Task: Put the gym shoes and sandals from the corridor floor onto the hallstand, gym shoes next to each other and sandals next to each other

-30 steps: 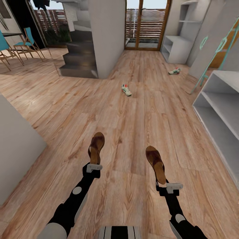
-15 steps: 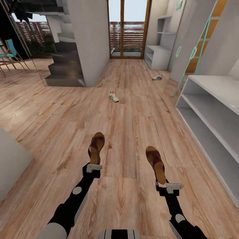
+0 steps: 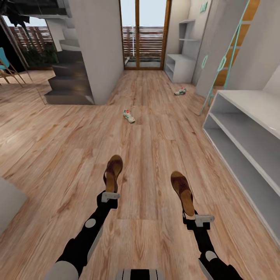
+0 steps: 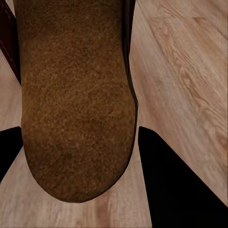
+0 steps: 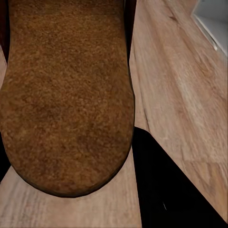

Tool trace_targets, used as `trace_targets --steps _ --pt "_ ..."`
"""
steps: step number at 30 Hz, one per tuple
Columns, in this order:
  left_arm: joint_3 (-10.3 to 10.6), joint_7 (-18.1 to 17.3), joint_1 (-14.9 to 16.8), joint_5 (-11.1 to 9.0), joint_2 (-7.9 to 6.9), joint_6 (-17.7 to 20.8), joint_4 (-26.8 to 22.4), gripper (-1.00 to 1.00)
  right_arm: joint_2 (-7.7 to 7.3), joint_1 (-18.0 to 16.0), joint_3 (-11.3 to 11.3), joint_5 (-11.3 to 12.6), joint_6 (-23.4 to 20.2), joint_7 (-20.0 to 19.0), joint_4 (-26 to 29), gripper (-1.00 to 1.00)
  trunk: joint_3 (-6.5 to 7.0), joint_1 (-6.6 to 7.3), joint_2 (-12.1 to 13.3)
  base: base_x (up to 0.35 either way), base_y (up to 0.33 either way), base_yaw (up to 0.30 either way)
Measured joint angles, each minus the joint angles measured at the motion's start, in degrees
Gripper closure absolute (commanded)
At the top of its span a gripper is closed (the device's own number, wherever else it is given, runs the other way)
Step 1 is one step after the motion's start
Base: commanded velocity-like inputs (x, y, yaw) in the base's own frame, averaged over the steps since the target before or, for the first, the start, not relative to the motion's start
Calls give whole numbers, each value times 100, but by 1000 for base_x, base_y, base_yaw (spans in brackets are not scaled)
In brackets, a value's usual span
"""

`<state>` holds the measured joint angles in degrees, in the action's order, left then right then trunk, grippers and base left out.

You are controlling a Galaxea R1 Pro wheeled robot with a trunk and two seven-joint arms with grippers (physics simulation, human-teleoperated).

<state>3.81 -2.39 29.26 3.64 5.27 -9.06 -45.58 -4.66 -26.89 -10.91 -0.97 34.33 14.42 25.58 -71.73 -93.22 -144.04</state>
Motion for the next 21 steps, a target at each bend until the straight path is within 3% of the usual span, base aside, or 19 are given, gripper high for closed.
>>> trace_targets --steps 5,14,21 --pt "14 0 0 -30 32 8 -2 100 0 0 -2 -4 5 0 -3 100 0 0 0 347 0 -1" --pt "20 0 0 -538 59 9 57 100 0 0 -7 -7 7 0 -36 100 0 0 0 349 0 0" --pt "26 0 0 -589 55 9 64 100 0 0 -8 -9 6 0 -37 100 9 0 0 349 -39 -74"
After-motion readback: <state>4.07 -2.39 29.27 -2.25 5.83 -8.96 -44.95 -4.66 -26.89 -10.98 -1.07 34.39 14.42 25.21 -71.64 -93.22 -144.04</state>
